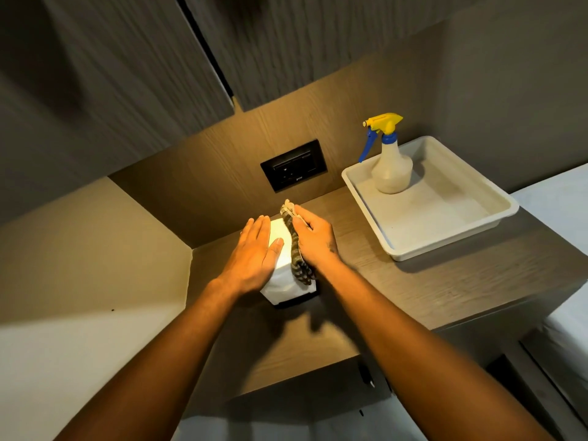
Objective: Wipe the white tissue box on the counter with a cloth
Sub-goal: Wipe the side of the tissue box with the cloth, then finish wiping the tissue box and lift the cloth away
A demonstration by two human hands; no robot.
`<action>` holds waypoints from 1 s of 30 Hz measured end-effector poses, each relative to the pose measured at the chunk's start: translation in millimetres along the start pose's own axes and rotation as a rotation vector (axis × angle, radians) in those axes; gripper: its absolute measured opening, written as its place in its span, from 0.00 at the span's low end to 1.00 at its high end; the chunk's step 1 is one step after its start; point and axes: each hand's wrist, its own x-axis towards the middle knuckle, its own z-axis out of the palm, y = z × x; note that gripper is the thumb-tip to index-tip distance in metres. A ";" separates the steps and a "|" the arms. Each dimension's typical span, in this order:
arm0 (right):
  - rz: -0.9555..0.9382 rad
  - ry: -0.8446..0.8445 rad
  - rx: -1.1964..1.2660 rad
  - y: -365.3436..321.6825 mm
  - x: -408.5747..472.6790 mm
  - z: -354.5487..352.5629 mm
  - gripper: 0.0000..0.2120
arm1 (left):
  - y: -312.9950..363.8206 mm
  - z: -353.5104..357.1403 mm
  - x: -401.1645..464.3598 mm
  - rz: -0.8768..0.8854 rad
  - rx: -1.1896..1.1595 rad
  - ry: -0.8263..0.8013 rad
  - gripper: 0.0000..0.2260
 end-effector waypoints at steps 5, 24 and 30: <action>0.264 0.120 0.039 43.0 -13.0 -14.1 0.16 | 1.3 0.9 0.5 -0.019 -0.007 -0.005 0.31; 0.010 0.045 0.030 1.5 -27.0 -4.4 0.16 | 1.6 -3.7 -1.1 -0.017 0.027 -0.034 0.32; -0.139 0.084 -0.146 -39.5 -28.5 -74.3 0.18 | 14.3 -14.1 -1.7 -0.028 0.040 0.024 0.34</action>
